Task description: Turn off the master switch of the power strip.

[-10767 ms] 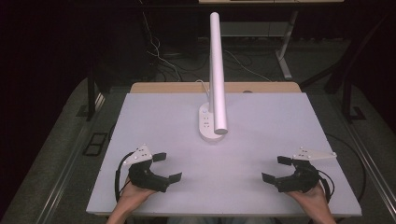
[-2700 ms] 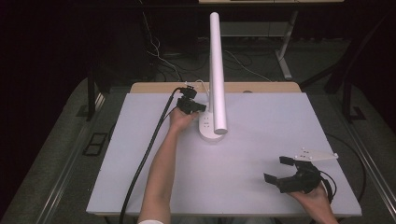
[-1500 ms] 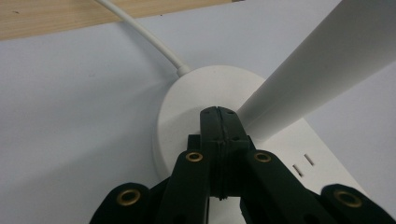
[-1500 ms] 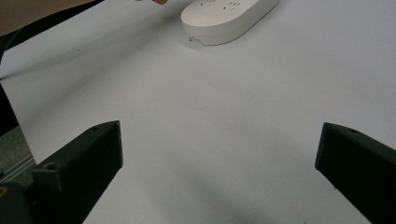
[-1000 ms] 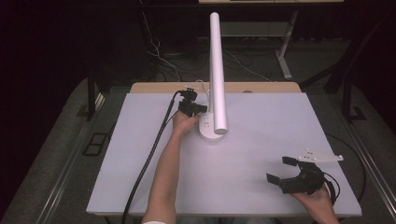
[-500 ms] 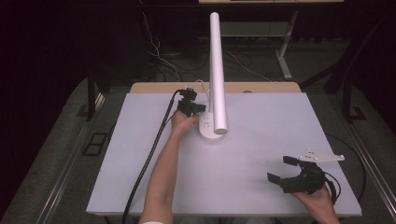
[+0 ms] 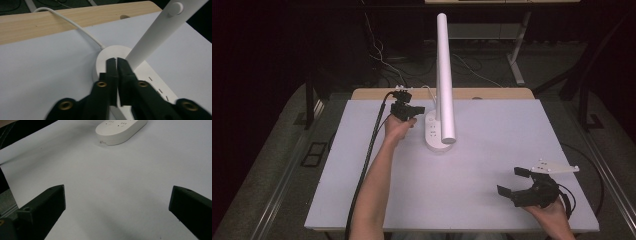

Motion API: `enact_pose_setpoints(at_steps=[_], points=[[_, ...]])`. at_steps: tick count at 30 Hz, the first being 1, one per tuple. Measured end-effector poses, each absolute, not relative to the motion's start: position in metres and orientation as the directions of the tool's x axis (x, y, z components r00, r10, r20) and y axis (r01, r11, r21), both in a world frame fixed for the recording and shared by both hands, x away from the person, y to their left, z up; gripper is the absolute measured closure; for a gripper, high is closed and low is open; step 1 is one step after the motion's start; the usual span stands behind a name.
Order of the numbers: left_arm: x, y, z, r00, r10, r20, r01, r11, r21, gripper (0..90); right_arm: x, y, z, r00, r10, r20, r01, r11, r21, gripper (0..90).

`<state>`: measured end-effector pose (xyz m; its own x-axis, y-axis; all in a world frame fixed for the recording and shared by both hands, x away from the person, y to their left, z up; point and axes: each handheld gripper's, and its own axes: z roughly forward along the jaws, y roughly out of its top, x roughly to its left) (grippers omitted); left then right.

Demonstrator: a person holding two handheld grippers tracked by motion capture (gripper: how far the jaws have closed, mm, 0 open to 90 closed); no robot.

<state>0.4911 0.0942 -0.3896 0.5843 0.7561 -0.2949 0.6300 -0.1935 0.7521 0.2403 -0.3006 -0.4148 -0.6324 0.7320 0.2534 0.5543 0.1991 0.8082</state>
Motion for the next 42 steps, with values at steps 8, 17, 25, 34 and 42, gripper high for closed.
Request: enact_pose_setpoints(at_steps=[8,17,25,34,42], points=[[0.472,0.101,-0.374,0.612,0.740,-0.279,0.590,-0.192,0.784,73.9,0.242,-0.300,-0.415,-0.639,0.728,0.248,0.552,0.211,0.807,0.0],[0.452,0.121,-0.357,0.658,0.705,-0.264,0.559,-0.222,0.799,38.5,0.242,-0.299,-0.415,-0.640,0.726,0.250,0.554,0.211,0.805,0.0],[0.429,0.137,-0.350,0.674,0.689,-0.266,0.558,-0.240,0.794,13.3,0.242,-0.298,-0.415,-0.643,0.725,0.247,0.551,0.213,0.807,0.0],[0.403,0.152,-0.348,0.683,0.672,-0.286,0.563,-0.236,0.792,0.0,0.242,-0.297,-0.416,-0.640,0.727,0.251,0.555,0.211,0.804,0.0],[0.376,0.159,-0.352,0.690,0.661,-0.295,0.551,-0.215,0.806,0.0,0.242,-0.295,-0.416,-0.641,0.726,0.250,0.558,0.217,0.801,0.0]])
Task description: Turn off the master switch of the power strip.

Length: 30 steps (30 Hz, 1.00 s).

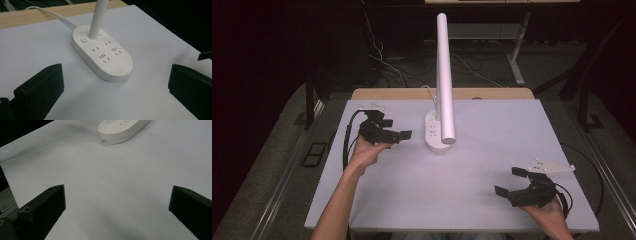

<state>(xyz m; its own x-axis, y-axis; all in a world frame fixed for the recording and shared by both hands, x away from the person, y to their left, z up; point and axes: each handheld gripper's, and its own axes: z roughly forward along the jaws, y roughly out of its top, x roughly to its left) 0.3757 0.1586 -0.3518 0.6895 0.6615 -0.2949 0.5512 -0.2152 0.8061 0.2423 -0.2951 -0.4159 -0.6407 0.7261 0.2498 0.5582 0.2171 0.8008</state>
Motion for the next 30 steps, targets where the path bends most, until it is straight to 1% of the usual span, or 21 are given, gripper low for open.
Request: enact_pose_setpoints(at_steps=[2,13,16,24,30], points=[[0.369,0.161,-0.353,0.691,0.657,-0.302,0.549,-0.205,0.810,0.0,0.242,-0.295,-0.416,-0.640,0.726,0.250,0.558,0.217,0.801,0.0],[0.333,0.172,-0.362,0.696,0.664,-0.272,0.516,-0.200,0.833,0.0,0.242,-0.295,-0.416,-0.638,0.728,0.249,0.559,0.215,0.801,0.0],[0.324,0.173,-0.367,0.695,0.660,-0.284,0.511,-0.176,0.841,0.0,0.242,-0.295,-0.416,-0.639,0.729,0.247,0.558,0.219,0.800,0.0],[0.301,0.175,-0.382,0.705,0.653,-0.277,0.501,-0.182,0.846,0.0,0.243,-0.294,-0.417,-0.643,0.728,0.238,0.552,0.224,0.803,0.0],[0.285,0.179,-0.399,0.699,0.656,-0.285,0.512,-0.180,0.840,0.0,0.242,-0.295,-0.416,-0.640,0.728,0.245,0.558,0.222,0.800,0.0]])
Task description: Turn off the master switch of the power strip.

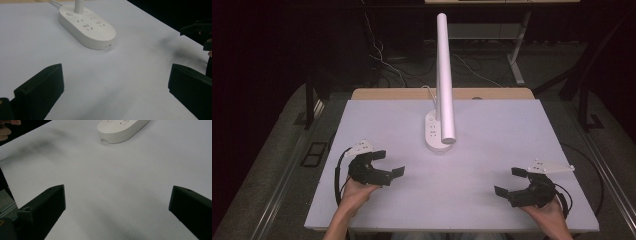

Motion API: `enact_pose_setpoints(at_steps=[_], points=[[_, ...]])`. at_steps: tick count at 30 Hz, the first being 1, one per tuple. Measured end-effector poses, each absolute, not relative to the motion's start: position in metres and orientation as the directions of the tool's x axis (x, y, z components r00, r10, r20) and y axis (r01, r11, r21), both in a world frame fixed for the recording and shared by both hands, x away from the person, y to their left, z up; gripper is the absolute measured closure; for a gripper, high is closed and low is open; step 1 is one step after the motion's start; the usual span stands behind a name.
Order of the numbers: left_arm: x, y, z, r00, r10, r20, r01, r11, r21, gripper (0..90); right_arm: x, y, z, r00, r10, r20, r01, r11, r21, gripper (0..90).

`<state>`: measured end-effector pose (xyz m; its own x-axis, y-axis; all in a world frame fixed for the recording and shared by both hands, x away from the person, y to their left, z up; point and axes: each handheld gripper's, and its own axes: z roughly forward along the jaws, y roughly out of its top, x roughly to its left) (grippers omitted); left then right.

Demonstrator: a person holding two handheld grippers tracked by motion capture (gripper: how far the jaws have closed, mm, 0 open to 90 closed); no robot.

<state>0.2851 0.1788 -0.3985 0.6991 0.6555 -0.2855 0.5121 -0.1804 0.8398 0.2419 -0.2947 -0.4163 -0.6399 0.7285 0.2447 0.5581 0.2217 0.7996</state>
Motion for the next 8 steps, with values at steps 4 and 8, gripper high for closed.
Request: enact_pose_setpoints(at_steps=[4,8], points=[[0.275,0.182,-0.405,0.697,0.658,-0.286,0.513,-0.178,0.840,0.0,0.242,-0.294,-0.416,-0.640,0.728,0.247,0.559,0.220,0.799,0.0],[0.266,0.185,-0.408,0.697,0.650,-0.303,0.511,-0.154,0.846,0.0,0.242,-0.294,-0.417,-0.644,0.724,0.246,0.556,0.223,0.800,0.0]])
